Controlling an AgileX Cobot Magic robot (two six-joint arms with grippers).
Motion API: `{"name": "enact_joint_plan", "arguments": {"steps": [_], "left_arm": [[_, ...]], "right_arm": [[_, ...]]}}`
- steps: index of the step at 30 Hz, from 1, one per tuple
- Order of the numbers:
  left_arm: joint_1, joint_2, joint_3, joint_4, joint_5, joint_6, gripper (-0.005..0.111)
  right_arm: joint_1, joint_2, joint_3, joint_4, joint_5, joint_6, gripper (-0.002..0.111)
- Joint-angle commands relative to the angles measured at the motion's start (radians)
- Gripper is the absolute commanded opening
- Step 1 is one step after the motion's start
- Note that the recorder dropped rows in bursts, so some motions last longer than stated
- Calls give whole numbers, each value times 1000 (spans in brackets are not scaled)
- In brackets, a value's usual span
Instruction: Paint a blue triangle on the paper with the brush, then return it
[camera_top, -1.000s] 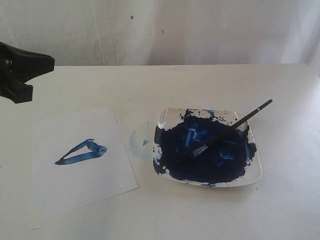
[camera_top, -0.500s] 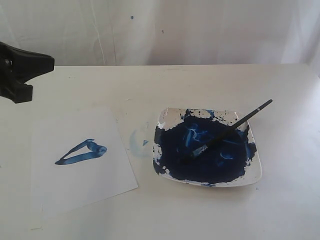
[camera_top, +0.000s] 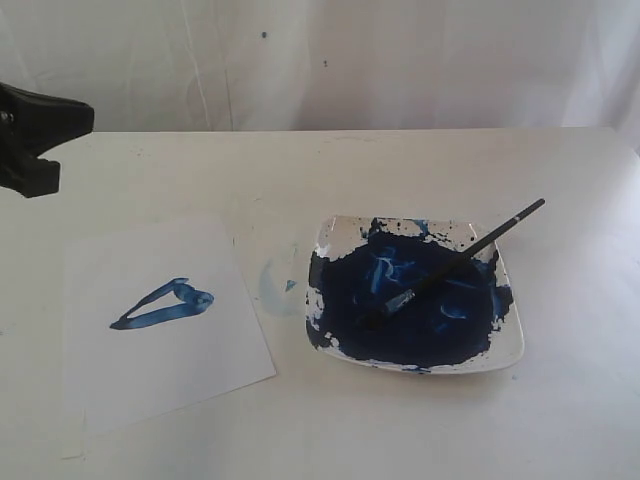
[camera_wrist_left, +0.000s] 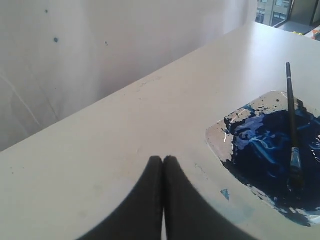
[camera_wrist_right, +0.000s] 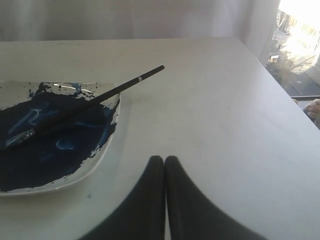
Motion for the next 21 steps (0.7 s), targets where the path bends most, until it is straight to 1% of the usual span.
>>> {"name": "enact_joint_plan", "arguments": {"steps": [1,10,16,21], "left_arm": [[-3,-122,6,-7,4,-3,0],[-3,-420,6,-7,-2,-3,0],[-3,-519,6,-7,-2,-3,0],[-3,-536,6,-7,-2,-3,0]], "right_arm": [[2,-6,1,-9,-8,0,0],[2,-6,1,-9,-8,0,0],[2,-6,1,-9,-8,0,0],[2,-6,1,-9,-8,0,0]]}}
